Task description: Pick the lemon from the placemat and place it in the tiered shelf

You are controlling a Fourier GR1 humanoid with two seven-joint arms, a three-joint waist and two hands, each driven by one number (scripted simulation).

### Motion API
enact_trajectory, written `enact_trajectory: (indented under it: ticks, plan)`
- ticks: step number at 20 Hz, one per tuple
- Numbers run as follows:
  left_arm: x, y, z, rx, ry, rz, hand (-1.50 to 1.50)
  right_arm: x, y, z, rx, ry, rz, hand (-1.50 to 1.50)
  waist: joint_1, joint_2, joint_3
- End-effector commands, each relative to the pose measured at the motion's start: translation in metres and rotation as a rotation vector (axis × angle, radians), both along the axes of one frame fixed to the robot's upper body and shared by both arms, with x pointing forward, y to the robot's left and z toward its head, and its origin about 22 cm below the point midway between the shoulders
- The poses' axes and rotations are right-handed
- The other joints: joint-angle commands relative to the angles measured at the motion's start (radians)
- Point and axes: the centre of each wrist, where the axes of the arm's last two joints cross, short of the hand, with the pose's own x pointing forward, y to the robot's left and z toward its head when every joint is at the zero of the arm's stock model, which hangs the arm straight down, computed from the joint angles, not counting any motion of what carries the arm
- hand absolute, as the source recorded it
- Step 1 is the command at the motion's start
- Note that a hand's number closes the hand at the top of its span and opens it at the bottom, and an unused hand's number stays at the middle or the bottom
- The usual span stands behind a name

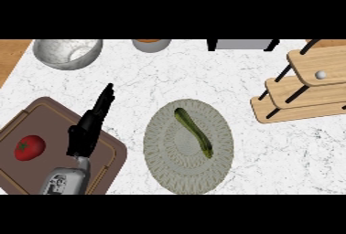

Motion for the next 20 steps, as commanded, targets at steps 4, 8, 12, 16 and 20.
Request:
enact_trajectory:
  ticks: [4,8,12,16,20]
  plan:
    - [-0.007,-0.004,-0.011,-0.001,-0.001,0.002,0.00,0.007,0.000,-0.018,0.071,0.010,-0.057,-1.50,0.000,0.002,0.003]
    - [0.000,0.007,-0.002,-0.005,0.000,0.000,0.00,-0.013,-0.001,-0.005,0.182,-0.033,0.011,-1.50,-0.005,0.000,0.002]
    - [0.007,0.026,-0.005,0.012,0.000,0.007,0.00,-0.024,-0.039,0.005,0.225,-0.039,0.071,-1.50,-0.007,0.002,0.003]
    - [0.004,0.012,0.020,0.009,0.002,0.003,0.00,-0.019,-0.022,0.027,0.253,-0.039,0.147,-1.50,-0.001,0.001,0.003]
    - [0.002,0.006,0.003,-0.005,0.011,-0.005,0.00,-0.037,-0.031,0.045,0.328,-0.121,0.125,-1.50,-0.006,0.001,0.002]
